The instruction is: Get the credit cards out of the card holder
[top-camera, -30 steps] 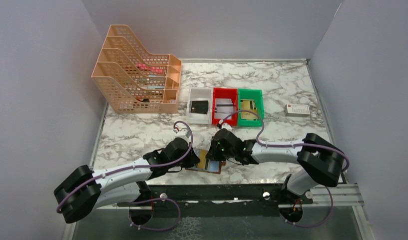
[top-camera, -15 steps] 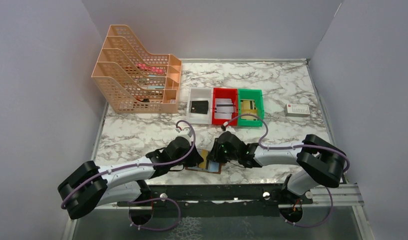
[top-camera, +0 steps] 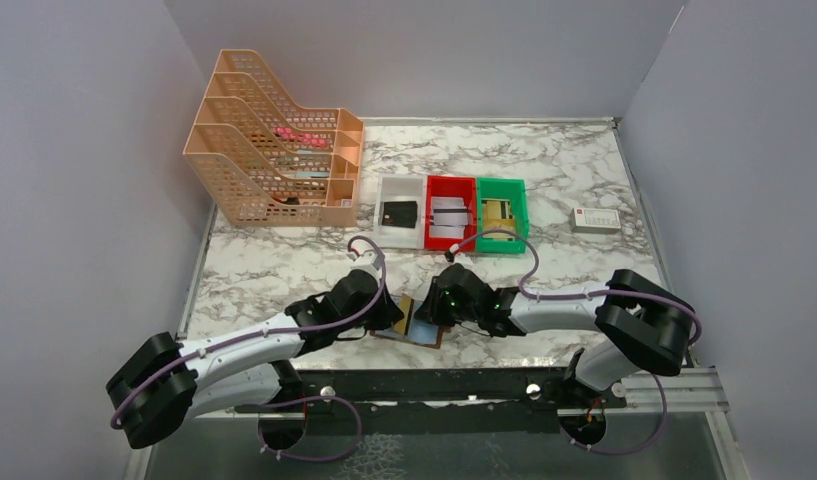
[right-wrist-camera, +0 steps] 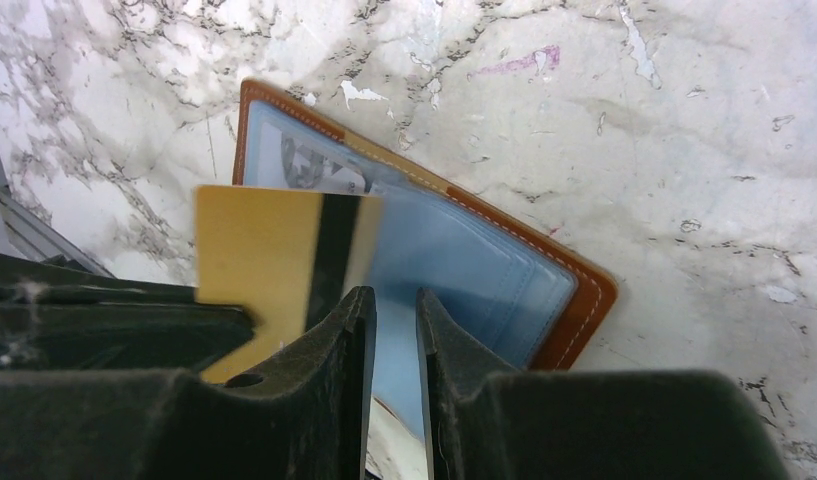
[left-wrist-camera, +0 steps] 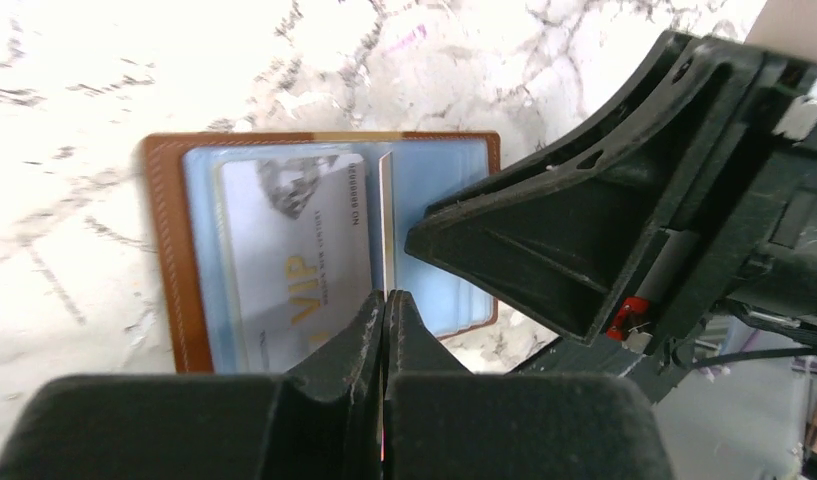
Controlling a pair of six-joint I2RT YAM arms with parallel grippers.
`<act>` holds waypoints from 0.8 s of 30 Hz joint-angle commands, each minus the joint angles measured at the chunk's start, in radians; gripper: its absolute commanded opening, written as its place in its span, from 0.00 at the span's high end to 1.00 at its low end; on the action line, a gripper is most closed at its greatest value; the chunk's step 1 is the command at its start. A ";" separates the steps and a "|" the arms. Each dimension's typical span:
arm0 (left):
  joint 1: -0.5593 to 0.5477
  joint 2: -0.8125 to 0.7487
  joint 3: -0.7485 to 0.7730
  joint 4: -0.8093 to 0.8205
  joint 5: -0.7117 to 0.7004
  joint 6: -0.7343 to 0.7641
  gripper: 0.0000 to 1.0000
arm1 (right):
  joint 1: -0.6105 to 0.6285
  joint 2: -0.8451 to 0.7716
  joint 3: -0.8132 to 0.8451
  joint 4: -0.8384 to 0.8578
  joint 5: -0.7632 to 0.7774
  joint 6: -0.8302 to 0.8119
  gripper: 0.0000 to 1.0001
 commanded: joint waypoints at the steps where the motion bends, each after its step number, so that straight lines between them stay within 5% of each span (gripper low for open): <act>1: 0.000 -0.099 0.056 -0.187 -0.148 0.050 1.00 | 0.004 0.000 -0.031 -0.132 0.051 -0.013 0.73; 16: 0.001 -0.226 0.141 -0.318 -0.212 0.093 1.00 | 0.004 -0.239 0.001 -0.057 0.016 -0.160 0.61; 24: 0.001 -0.309 0.149 -0.380 -0.289 0.071 1.00 | 0.004 0.010 0.073 0.146 -0.248 -0.166 0.67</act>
